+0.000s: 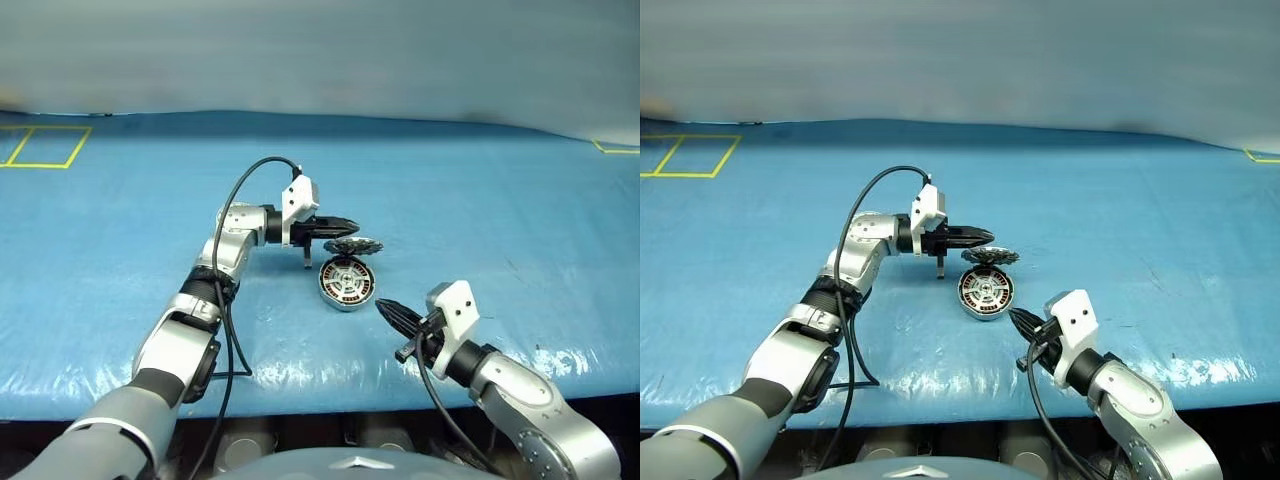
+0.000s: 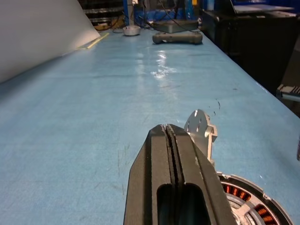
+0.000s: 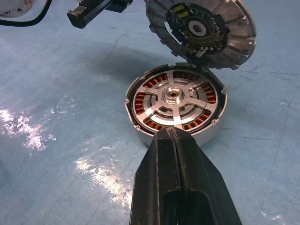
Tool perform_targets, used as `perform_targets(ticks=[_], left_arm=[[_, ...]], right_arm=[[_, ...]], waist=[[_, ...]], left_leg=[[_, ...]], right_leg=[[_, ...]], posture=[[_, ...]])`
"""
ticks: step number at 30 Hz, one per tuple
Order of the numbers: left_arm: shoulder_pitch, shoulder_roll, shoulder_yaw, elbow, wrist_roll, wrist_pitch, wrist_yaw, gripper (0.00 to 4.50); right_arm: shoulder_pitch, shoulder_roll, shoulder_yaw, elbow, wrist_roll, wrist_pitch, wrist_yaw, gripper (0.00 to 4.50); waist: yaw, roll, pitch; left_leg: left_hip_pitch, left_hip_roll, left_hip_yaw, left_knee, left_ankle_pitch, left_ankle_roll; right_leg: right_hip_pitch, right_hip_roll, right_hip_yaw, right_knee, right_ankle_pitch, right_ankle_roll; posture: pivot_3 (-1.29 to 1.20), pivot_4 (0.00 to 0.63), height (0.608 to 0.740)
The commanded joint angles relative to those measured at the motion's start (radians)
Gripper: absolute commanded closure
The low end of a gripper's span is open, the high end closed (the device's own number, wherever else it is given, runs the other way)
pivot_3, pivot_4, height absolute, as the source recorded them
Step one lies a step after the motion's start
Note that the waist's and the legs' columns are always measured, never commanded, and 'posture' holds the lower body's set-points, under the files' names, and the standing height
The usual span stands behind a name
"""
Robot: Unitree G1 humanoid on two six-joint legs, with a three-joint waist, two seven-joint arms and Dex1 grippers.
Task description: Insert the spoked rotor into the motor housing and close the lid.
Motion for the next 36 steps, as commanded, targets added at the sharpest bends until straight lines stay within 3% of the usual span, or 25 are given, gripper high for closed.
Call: perform_targets(ticks=[1,9,22,30,33,36], left_arm=[[-0.007,0.002,-0.024,-0.024,0.025,-0.048,-0.044,4.48],[0.054,0.030,-0.091,-0.076,0.084,-0.106,-0.110,4.48],[0.156,0.029,-0.218,-0.028,0.262,-0.312,0.036,4.48],[0.161,0.032,-0.107,-0.149,0.088,-0.245,0.013,4.48],[0.174,0.065,-0.021,-0.282,-0.011,-0.122,0.050,4.48],[0.235,0.121,0.029,-0.408,-0.068,-0.045,0.057,4.50]], right_arm=[[0.020,0.010,-0.023,-0.048,-0.007,-0.038,-0.021,4.50],[0.025,0.013,-0.035,-0.052,-0.018,-0.051,-0.038,4.50],[-0.071,0.025,-0.008,-0.039,-0.020,-0.040,-0.053,4.50],[-0.123,0.030,0.019,-0.018,-0.053,-0.043,-0.066,4.50],[-0.155,0.043,0.039,-0.008,-0.059,-0.035,-0.074,4.50],[-0.178,0.046,0.065,0.010,-0.079,-0.040,-0.073,3.92]], waist=[[0.000,0.000,0.000],[0.000,0.000,0.000],[0.005,0.000,-0.001],[0.001,0.000,-0.001],[0.000,0.000,-0.001],[-0.005,0.002,-0.002]], left_leg=[[0.000,0.000,0.000,0.000,0.000,0.000],[0.000,0.000,0.000,0.000,0.000,0.000],[0.003,0.006,-0.001,0.004,-0.001,0.001],[0.004,0.007,-0.001,0.004,-0.001,0.001],[0.001,0.007,-0.001,0.004,0.000,0.001],[0.001,0.007,-0.001,0.003,-0.001,0.001]], right_leg=[[0.000,0.000,0.000,0.000,0.000,0.000],[0.000,0.000,0.000,0.000,0.000,0.000],[0.005,0.000,0.000,0.000,0.000,0.000],[0.005,0.000,-0.001,0.000,-0.001,0.002],[0.003,0.000,-0.001,0.000,0.000,0.000],[0.002,0.000,0.000,0.001,0.000,0.000]], posture=[[0.00,0.150,0.740],[0.00,0.150,0.740],[0.00,0.150,0.740],[0.00,0.150,0.740],[0.00,0.150,0.740],[0.00,0.150,0.740]])
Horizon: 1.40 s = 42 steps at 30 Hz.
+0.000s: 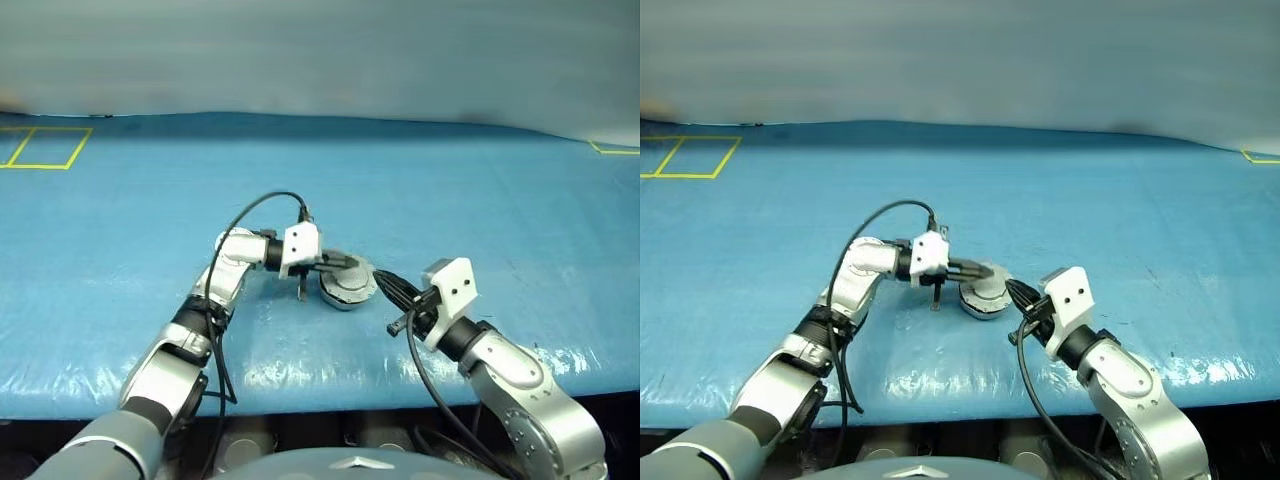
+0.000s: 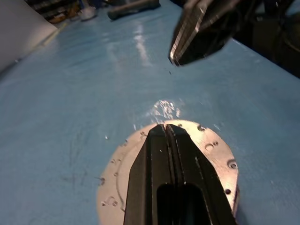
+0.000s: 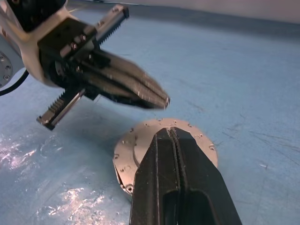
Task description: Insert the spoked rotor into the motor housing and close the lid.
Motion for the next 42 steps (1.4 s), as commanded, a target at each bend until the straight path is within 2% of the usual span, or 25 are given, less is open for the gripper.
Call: perform_targets(ticks=[1,4,8,12,18,23,29,35,42], left_arm=[[0.076,0.061,0.057,-0.164,-0.074,0.089,0.008,4.50],[0.215,0.138,0.057,-0.325,-0.093,0.166,0.007,4.50],[0.372,0.191,0.061,-0.457,-0.091,0.258,0.065,4.50],[0.454,0.180,0.092,-0.499,-0.105,0.285,0.141,4.50],[0.535,0.177,0.081,-0.551,-0.112,0.297,0.186,4.50],[0.537,0.179,0.073,-0.551,-0.100,0.307,0.217,4.50],[0.534,0.183,0.069,-0.525,-0.069,0.281,0.242,4.50],[0.527,0.174,0.066,-0.500,-0.064,0.260,0.239,4.50],[0.511,0.167,0.059,-0.459,-0.051,0.228,0.232,4.50]], right_arm=[[-0.025,-0.003,0.024,0.013,-0.027,-0.015,-0.005,3.67],[-0.062,0.005,0.036,0.059,-0.045,-0.014,-0.012,2.61],[-0.109,0.007,0.040,0.136,-0.076,-0.033,-0.006,1.28],[-0.152,0.001,0.065,0.187,-0.084,-0.011,0.025,0.04],[-0.207,-0.033,0.134,0.254,-0.130,-0.034,0.082,0.04],[-0.255,-0.045,0.200,0.327,-0.193,-0.033,0.102,0.04],[-0.261,-0.038,0.217,0.359,-0.234,-0.044,0.100,0.04],[-0.262,-0.007,0.219,0.362,-0.239,-0.044,0.096,1.47],[-0.273,0.055,0.211,0.357,-0.212,-0.005,0.095,1.47]], waist=[[-0.005,0.001,-0.001],[-0.012,0.001,0.000],[-0.011,0.002,0.000],[-0.006,0.002,0.000],[-0.010,0.002,0.000],[-0.009,0.002,0.000],[-0.009,0.002,0.000],[-0.010,0.002,0.000],[-0.020,0.002,0.000]], left_leg=[[0.000,0.000,0.000,0.000,0.000,0.000],[0.001,0.000,0.001,-0.002,0.000,0.000],[0.001,0.000,0.001,-0.002,0.000,0.000],[0.002,0.000,0.001,-0.002,0.001,-0.001],[0.002,0.000,0.001,-0.002,0.001,-0.001],[0.001,0.000,0.002,-0.002,0.001,-0.001],[0.001,0.000,0.002,-0.002,0.001,-0.001],[0.002,0.000,0.003,-0.002,0.001,-0.001],[0.002,0.001,0.003,-0.002,0.001,-0.002]], right_leg=[[0.000,0.000,0.000,0.000,0.000,0.000],[0.000,0.000,0.000,0.000,0.000,0.000],[0.000,-0.001,0.000,-0.001,-0.001,0.000],[0.001,-0.001,0.000,0.000,-0.003,0.004],[0.000,-0.001,0.000,0.000,0.000,-0.001],[-0.001,-0.001,0.000,0.000,0.000,-0.001],[-0.001,-0.001,0.000,0.000,0.000,-0.001],[-0.001,-0.001,0.000,0.000,0.000,-0.001],[-0.002,0.000,0.000,0.001,0.000,-0.001]], posture=[[0.00,0.150,0.740],[0.00,0.150,0.740],[0.00,0.150,0.740],[0.00,0.150,0.740],[0.00,0.150,0.740],[0.00,0.150,0.740],[0.00,0.150,0.740],[0.00,0.150,0.740],[0.00,0.150,0.740]])
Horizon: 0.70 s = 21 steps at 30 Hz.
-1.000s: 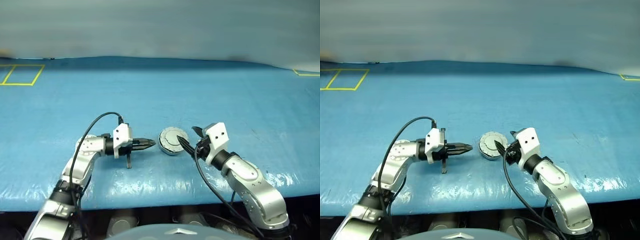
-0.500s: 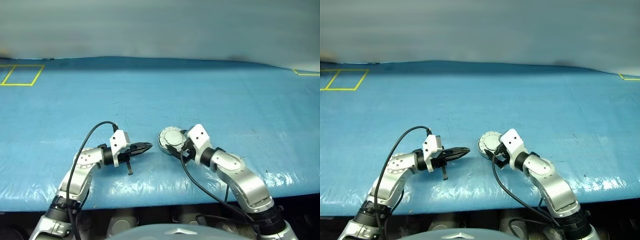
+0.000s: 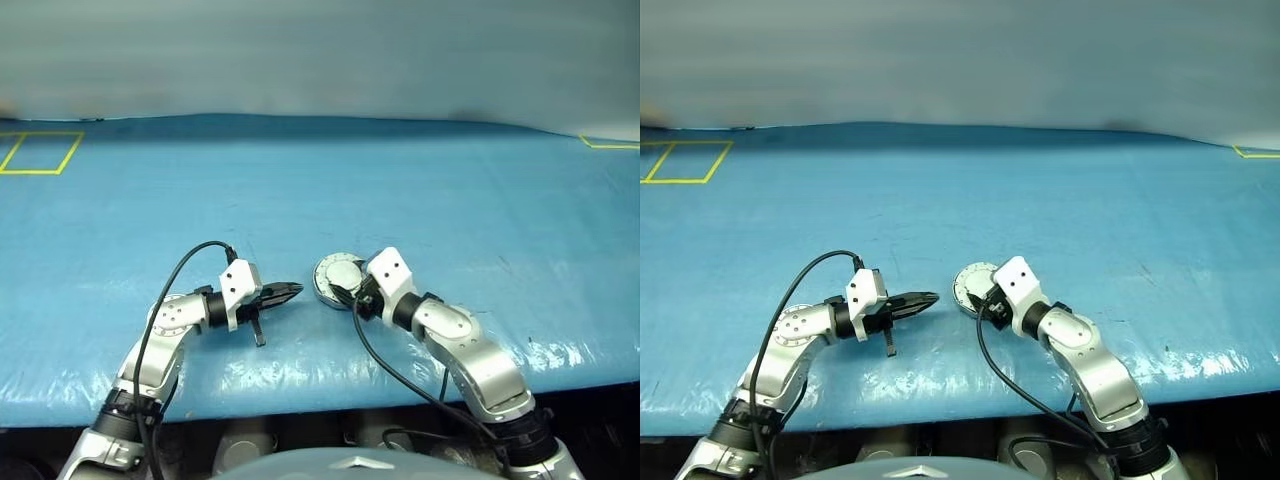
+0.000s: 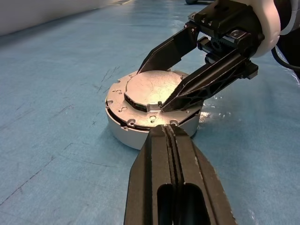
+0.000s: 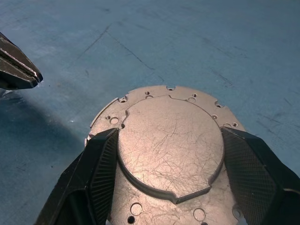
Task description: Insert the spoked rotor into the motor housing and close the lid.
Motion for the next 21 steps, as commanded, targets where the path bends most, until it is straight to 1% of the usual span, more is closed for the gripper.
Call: perform_targets(ticks=[1,6,8,14,18,21], left_arm=[[-0.018,-0.007,-0.008,0.009,0.009,-0.035,-0.002,4.50],[-0.028,-0.013,-0.012,0.033,0.022,-0.054,0.004,4.50],[-0.027,-0.018,-0.009,0.035,0.014,-0.051,0.002,4.50],[-0.025,-0.016,-0.011,0.028,0.025,-0.050,0.004,4.50],[-0.023,-0.018,-0.014,0.019,0.028,-0.048,0.011,4.50],[-0.023,-0.022,-0.015,0.017,0.027,-0.048,0.018,4.50]], right_arm=[[-0.013,0.027,-0.002,-0.007,0.020,0.030,-0.001,1.47],[-0.016,0.033,0.019,0.025,-0.014,0.048,-0.014,1.47],[-0.025,0.044,0.021,0.044,-0.032,0.076,-0.042,1.47],[-0.036,0.084,-0.036,-0.035,0.052,0.104,-0.017,1.47],[-0.057,0.068,-0.014,-0.042,0.037,0.112,-0.011,1.47],[-0.067,0.087,-0.021,-0.025,0.051,0.134,-0.016,1.47]], waist=[[-0.002,0.000,0.000],[-0.002,0.000,0.000],[-0.003,0.000,0.000],[-0.002,0.000,0.000],[-0.003,0.000,0.000],[-0.002,0.000,0.000]], left_leg=[[0.000,0.000,0.000,0.000,0.000,0.000],[0.001,0.000,0.001,0.000,0.000,0.000],[0.001,0.000,0.001,0.000,0.000,-0.001],[0.002,0.002,0.002,0.000,0.001,-0.001],[0.000,0.001,0.002,-0.001,0.001,-0.001],[0.000,0.001,0.002,-0.001,0.001,-0.001]], right_leg=[[0.000,0.000,0.000,0.000,0.000,0.000],[0.000,0.000,0.000,0.000,0.000,0.000],[0.000,0.000,0.000,0.000,0.000,0.000],[-0.001,0.000,0.000,0.001,0.001,0.000],[-0.002,0.000,0.000,0.000,0.002,-0.003],[-0.003,0.000,0.000,0.000,0.002,-0.003]], posture=[[0.00,0.150,0.740],[0.00,0.150,0.740],[0.00,0.150,0.740],[0.00,0.150,0.740],[0.00,0.150,0.740],[0.00,0.150,0.740]])
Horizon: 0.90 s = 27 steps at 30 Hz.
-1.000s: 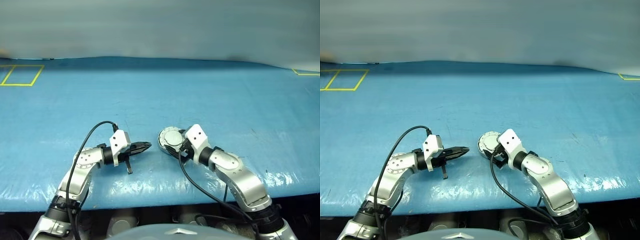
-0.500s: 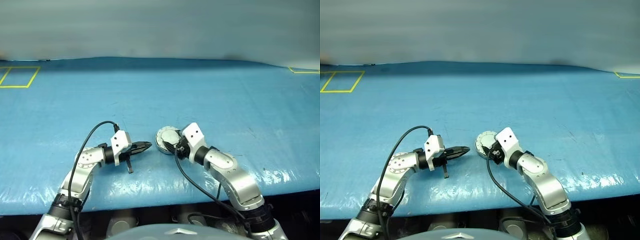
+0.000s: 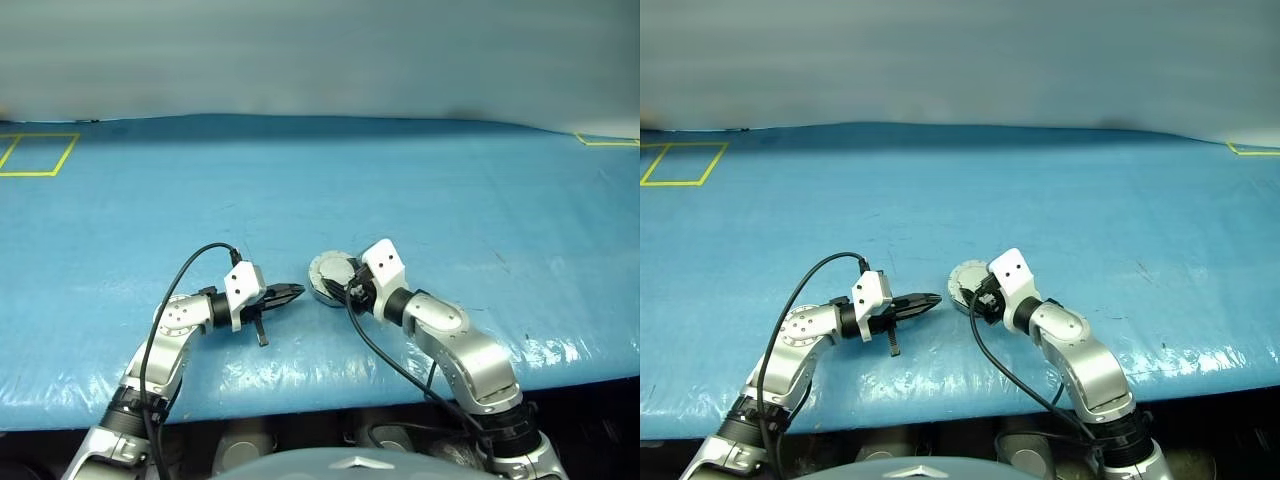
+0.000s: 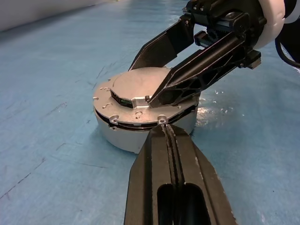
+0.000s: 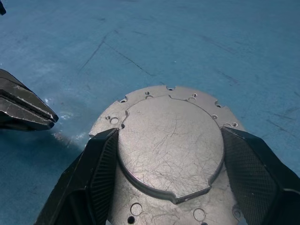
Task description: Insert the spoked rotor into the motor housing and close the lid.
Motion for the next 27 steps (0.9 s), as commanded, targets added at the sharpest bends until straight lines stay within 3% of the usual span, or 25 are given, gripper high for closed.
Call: perform_targets(ticks=[1,14,23,27], left_arm=[[-0.008,-0.005,-0.002,-0.028,0.001,-0.013,0.011,4.50],[-0.010,-0.006,-0.001,-0.036,-0.001,0.006,0.034,4.50],[-0.130,-0.118,0.000,0.101,0.025,0.013,0.149,4.50],[-0.154,-0.113,-0.042,0.137,0.053,0.018,0.110,4.50]], right_arm=[[-0.026,0.008,0.018,-0.008,0.004,0.024,-0.002,1.47],[0.004,-0.062,0.103,0.092,-0.110,0.029,-0.019,1.47],[0.010,-0.035,0.095,0.089,-0.096,0.013,-0.014,1.47],[0.010,-0.021,0.080,0.081,-0.089,0.012,-0.020,1.47]], waist=[[0.000,0.000,0.000],[0.000,-0.001,-0.001],[0.002,-0.002,-0.004],[-0.001,-0.003,-0.004]], left_leg=[[0.000,0.000,0.000,0.000,0.000,0.000],[0.002,0.000,0.000,0.000,0.000,0.000],[0.004,0.000,-0.001,0.000,0.002,0.001],[0.003,-0.001,0.000,-0.001,0.002,0.001]], right_leg=[[0.000,0.000,0.000,0.000,0.000,0.000],[0.000,0.000,0.000,0.000,-0.001,0.001],[0.001,-0.001,-0.001,0.000,-0.001,0.004],[0.004,0.000,0.000,0.000,0.000,0.002]], posture=[[0.00,0.150,0.740],[0.00,0.150,0.740],[0.00,0.150,0.740],[0.00,0.150,0.740]])
